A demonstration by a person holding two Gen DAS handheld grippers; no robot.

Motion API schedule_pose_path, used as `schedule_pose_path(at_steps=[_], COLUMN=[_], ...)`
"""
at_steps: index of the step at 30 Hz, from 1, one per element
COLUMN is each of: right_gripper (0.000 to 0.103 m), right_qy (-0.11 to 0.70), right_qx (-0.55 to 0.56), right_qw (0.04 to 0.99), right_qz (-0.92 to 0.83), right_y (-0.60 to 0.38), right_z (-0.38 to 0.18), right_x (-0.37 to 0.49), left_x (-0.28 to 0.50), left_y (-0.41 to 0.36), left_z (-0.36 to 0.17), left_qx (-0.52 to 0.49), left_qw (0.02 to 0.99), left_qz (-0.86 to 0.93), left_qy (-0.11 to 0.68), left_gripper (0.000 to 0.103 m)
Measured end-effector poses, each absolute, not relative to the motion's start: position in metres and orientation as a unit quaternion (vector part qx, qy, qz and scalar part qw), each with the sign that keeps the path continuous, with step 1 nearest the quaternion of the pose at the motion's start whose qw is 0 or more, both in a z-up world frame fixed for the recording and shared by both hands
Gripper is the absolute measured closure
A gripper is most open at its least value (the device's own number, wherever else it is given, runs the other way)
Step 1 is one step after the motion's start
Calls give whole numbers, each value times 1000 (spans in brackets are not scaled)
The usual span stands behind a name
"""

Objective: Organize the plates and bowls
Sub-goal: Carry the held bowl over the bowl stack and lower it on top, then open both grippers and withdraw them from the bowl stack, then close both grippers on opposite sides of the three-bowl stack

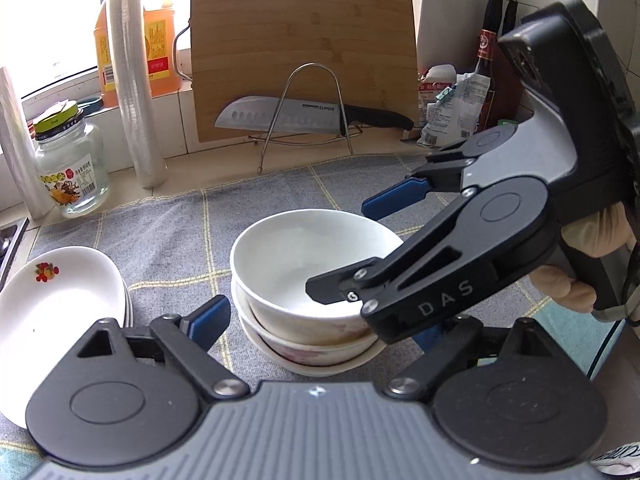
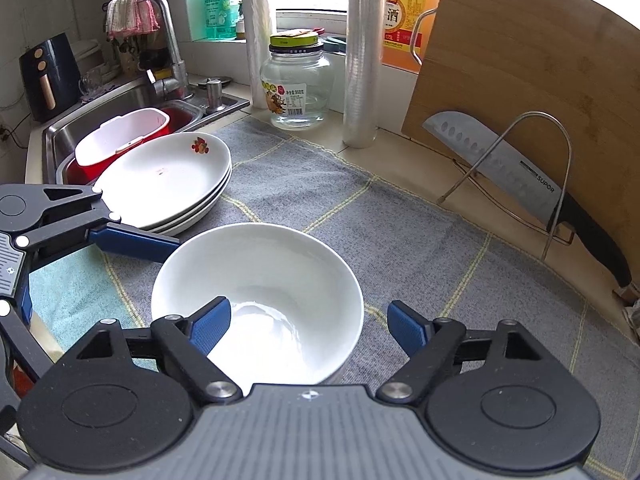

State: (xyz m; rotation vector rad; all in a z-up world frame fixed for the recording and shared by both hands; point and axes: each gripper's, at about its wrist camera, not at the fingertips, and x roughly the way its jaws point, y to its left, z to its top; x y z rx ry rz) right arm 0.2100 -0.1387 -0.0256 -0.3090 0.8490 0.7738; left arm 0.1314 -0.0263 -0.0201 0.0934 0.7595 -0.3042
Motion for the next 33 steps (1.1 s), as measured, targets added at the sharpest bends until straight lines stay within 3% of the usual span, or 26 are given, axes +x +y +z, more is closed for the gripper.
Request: schedule_pose_path(at_steps=[13,16,22,33], right_gripper=[9,1,0,0], right_qy=[378,364,369,437], right_qx=[-113,-108,-98,-127], right_qw=[854,856,844,825], right_qz=[339,351,377,336], right_y=[-159,-167,-181,-181], right_z=[-23,-11,-4,-61], right_x=[191,185,168,170], left_x=[120,120,127,136], left_y=[-19,-17,-15,-15], left_z=[-30,-37,-54,-80], left_qx=[62,66,77,107], left_qw=[905,902,890,866], left_qz=[-158,-163,-171,-182], left_qy=[390,393,416,453], left_gripper=[10,11,10,10])
